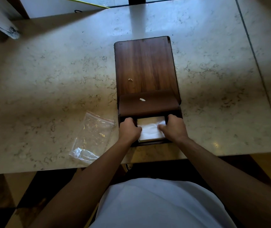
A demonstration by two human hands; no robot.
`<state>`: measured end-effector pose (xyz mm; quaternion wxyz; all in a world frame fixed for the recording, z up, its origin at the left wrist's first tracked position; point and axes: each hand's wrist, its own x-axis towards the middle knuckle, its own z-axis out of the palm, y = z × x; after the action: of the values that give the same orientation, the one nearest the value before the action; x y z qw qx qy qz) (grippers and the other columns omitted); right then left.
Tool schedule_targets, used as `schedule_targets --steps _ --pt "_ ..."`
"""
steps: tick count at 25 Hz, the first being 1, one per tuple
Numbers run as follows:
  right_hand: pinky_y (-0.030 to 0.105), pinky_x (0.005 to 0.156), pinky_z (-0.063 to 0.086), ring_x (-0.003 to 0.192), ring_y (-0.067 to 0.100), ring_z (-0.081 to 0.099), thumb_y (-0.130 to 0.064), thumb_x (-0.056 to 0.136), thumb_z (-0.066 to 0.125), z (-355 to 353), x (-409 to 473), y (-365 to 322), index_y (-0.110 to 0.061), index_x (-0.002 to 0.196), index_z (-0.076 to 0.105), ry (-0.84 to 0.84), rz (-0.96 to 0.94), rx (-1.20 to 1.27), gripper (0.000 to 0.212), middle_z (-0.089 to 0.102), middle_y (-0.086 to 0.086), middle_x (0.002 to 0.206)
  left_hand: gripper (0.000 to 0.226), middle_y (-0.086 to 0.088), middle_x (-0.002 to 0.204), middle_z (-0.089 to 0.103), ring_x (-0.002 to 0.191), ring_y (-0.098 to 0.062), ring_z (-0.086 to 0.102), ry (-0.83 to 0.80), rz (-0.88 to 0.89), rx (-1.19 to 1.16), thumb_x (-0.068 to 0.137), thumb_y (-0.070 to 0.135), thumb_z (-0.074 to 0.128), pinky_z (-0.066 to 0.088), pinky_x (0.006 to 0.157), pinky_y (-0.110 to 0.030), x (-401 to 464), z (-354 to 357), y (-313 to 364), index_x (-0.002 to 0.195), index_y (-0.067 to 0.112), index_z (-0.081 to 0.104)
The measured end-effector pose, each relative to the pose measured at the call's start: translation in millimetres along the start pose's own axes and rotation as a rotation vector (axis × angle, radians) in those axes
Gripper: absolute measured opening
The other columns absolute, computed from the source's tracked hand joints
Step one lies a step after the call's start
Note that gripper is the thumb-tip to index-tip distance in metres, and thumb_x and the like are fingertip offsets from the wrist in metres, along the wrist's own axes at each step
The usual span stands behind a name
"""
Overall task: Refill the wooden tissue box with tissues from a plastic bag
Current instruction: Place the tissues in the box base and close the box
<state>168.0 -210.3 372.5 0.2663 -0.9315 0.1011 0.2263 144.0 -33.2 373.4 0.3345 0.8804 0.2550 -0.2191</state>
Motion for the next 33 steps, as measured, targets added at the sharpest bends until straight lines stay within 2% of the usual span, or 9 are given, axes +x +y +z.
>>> schedule_targets --steps 4,7,10,14,17,20,26,30,33 --pt "0.033 0.06 0.042 0.074 0.024 0.059 -0.03 0.088 0.07 -9 -8 -5 -0.003 0.088 0.061 0.036 -0.07 -0.05 0.029 0.063 0.009 0.082 0.024 -0.013 0.102 0.071 0.089 -0.026 0.064 0.006 0.033 0.051 0.087 0.019 0.07 0.052 0.074 -0.036 -7 -7 6 0.104 0.003 0.066" --pt "0.031 0.062 0.051 0.067 0.02 0.063 -0.029 0.091 0.065 -32 -10 -11 -0.009 0.083 0.068 0.243 -0.163 0.004 0.022 0.068 0.004 0.075 0.024 -0.004 0.103 0.073 0.094 -0.021 0.069 0.088 0.105 -0.048 0.088 0.021 0.072 0.056 0.082 -0.033 -9 -31 10 0.109 0.01 0.072" --pt "0.018 0.054 0.039 0.059 0.007 0.054 -0.024 0.091 0.063 -61 6 -17 -0.016 0.082 0.07 0.379 -0.168 0.096 0.014 0.061 -0.005 0.068 0.012 0.0 0.088 0.072 0.081 -0.017 0.07 0.23 0.122 -0.171 0.088 0.019 0.068 0.059 0.076 -0.034 8 -65 15 0.096 0.012 0.075" --pt "0.027 0.062 0.041 0.075 0.025 0.067 -0.021 0.093 0.058 -73 53 -9 -0.008 0.087 0.075 0.16 0.014 0.141 0.022 0.07 0.007 0.075 0.014 -0.011 0.075 0.065 0.071 -0.025 0.061 0.178 -0.044 -0.142 0.085 0.016 0.065 0.046 0.063 -0.033 50 -86 15 0.079 0.005 0.071" --pt "0.042 0.083 0.057 0.094 0.035 0.07 -0.014 0.091 0.06 -66 73 -1 -0.003 0.097 0.077 0.026 0.087 0.27 0.021 0.075 0.021 0.098 0.03 -0.021 0.09 0.068 0.085 -0.036 0.069 0.038 -0.172 -0.267 0.086 0.012 0.067 0.055 0.063 -0.037 69 -78 13 0.106 -0.009 0.068" --pt "0.047 0.085 0.058 0.096 0.037 0.07 -0.007 0.088 0.065 -63 78 1 0.003 0.102 0.074 0.031 0.15 0.371 0.02 0.073 0.025 0.104 0.031 -0.015 0.08 0.061 0.056 -0.021 0.056 0.059 -0.204 -0.375 0.085 0.009 0.07 0.04 0.039 -0.023 72 -71 14 0.108 -0.011 0.066" --pt "0.01 0.052 0.047 0.076 0.006 0.062 -0.007 0.091 0.066 -79 73 -2 -0.012 0.103 0.068 0.038 0.123 0.611 0.013 0.068 0.006 0.097 0.011 -0.008 0.086 0.069 0.085 -0.025 0.071 0.141 -0.173 -0.652 0.092 0.01 0.067 0.061 0.07 -0.036 66 -89 14 0.082 0.013 0.062" --pt "0.01 0.045 0.044 0.052 -0.004 0.061 -0.021 0.093 0.064 -99 51 0 -0.019 0.081 0.072 0.074 0.044 0.706 0.015 0.07 -0.001 0.078 0.018 -0.006 0.073 0.07 0.066 -0.016 0.066 0.185 -0.008 -0.662 0.092 0.016 0.064 0.058 0.065 -0.03 41 -112 11 0.076 0.013 0.071" --pt "0.022 0.052 0.044 0.058 0.007 0.059 -0.026 0.094 0.063 -109 30 7 -0.012 0.088 0.077 0.045 0.033 0.774 0.021 0.071 0.0 0.071 0.025 -0.008 0.068 0.072 0.062 -0.018 0.068 0.17 0.017 -0.779 0.089 0.024 0.062 0.06 0.063 -0.033 19 -118 3 0.076 0.007 0.074"
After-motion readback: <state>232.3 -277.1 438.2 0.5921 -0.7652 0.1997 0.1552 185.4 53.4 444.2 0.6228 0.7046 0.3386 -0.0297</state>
